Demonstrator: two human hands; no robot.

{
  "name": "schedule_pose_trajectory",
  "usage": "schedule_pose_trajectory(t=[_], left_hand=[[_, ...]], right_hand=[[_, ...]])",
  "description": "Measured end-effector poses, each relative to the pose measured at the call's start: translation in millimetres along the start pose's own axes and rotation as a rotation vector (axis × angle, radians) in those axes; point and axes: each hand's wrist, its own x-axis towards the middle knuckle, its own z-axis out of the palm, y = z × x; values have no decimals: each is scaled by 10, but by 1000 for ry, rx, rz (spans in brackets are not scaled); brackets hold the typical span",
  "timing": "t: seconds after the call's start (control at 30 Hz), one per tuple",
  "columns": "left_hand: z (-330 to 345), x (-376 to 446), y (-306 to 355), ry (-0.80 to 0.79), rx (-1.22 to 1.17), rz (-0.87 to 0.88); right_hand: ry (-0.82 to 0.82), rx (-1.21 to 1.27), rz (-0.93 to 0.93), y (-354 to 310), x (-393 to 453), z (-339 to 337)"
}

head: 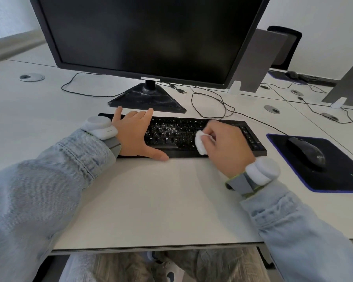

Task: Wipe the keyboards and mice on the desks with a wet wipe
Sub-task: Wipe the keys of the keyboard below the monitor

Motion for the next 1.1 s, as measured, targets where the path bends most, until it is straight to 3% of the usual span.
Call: schedule_pose_trajectory(t=[0.17, 0.37, 0.47, 0.57, 0.67, 0.9, 1.03, 1.1], left_hand=[[30, 21, -32, 13, 2, 7], [47, 36, -63, 5, -9, 9], [49, 39, -55, 17, 2, 15], [40, 29, -45, 12, 7, 8], [31, 28, -26, 12, 17, 4], [-16, -10, 8, -12, -3, -7], [-23, -15, 11, -12, 2, -5], [-20, -16, 5, -13, 5, -6]], right_hand=[[-187, -60, -128, -449, 237, 237], [-302, -206, -26, -90, 309, 59], [-222, -186, 26, 16, 328, 28], [-167, -83, -105, -206, 330, 156], [-219, -88, -195, -369, 310, 294], [-269, -162, -126, -102, 364, 165], [-120, -116, -96, -120, 439, 137], [-129, -85, -123, -214, 496, 168]])
